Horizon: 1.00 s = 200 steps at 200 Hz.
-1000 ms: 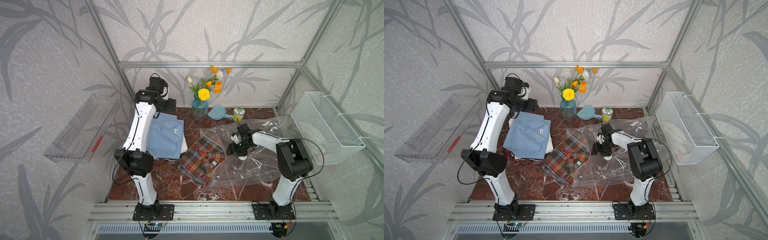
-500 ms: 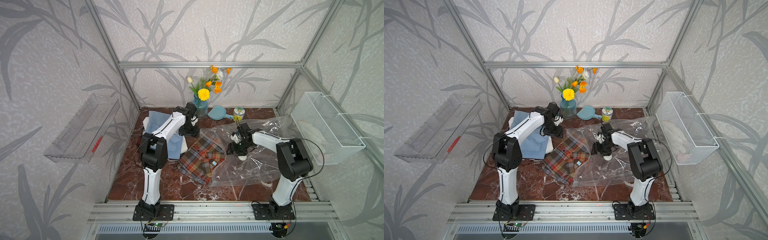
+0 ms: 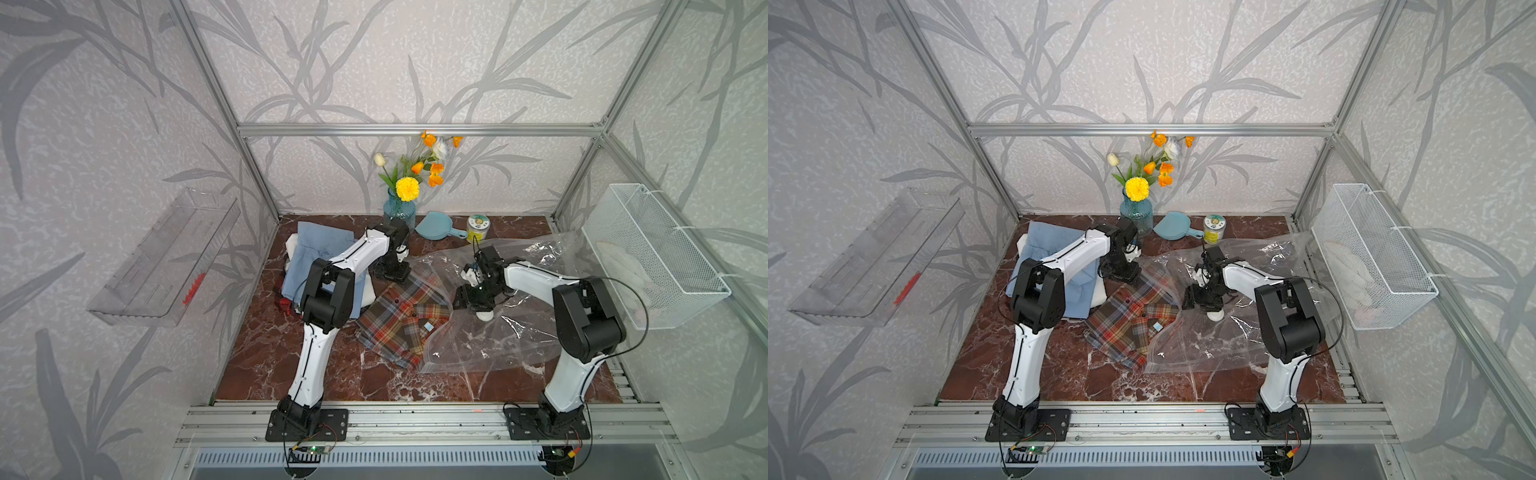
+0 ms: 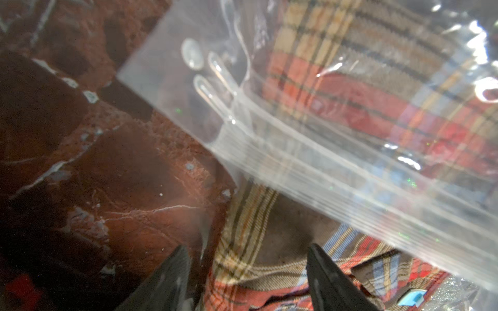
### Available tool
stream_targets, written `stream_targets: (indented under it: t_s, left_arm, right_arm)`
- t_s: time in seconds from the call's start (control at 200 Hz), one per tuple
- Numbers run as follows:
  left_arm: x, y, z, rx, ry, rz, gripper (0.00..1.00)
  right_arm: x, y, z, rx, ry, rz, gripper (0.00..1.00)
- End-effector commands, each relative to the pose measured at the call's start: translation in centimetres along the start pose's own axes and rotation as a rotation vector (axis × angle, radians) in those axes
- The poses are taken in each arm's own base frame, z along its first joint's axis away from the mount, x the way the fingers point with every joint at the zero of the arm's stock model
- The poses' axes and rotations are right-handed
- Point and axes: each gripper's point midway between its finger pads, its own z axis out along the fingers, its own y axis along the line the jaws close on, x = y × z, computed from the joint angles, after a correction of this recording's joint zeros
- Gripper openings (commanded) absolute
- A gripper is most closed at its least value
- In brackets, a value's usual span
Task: Take the shirt out of the vacuum bag
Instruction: Adjust the vacuum bag at the center of the board.
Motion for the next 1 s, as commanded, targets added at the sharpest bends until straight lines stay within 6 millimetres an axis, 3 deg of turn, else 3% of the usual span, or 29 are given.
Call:
stream_targets:
  t_s: [0.0, 0.09, 0.23, 0.58, 0.805, 0.995]
  left_arm:
    - [0.1, -0.7, 0.6, 0.031, 0.013, -0.004, 0.51]
    - [0.6, -1.5, 0.6, 0.079, 0.02, -0.028, 0.22]
    - [1.4, -2.6, -0.2, 0.138, 0.012, -0.053, 0.04]
    - [4.9, -5.4, -2.0, 0.3, 0.002, -0.188, 0.0]
    - [8.8, -3.5, -1.4, 0.207, 0.033, -0.254, 0.0]
    - [9.5, -3.2, -0.8, 0.196, 0.041, -0.269, 0.0]
  right_arm:
    - [0.2, 0.1, 0.0, -0.003, 0.007, -0.004, 0.69]
    - [0.2, 0.1, 0.0, -0.005, 0.006, -0.003, 0.69]
    - [0.2, 0.1, 0.0, -0.007, 0.004, -0.003, 0.69]
    - [0.2, -0.1, 0.1, 0.0, 0.002, -0.004, 0.69]
    - [0.0, -0.2, 0.4, 0.0, 0.004, 0.005, 0.69]
    - [0.0, -0.2, 0.3, 0.002, 0.001, 0.008, 0.69]
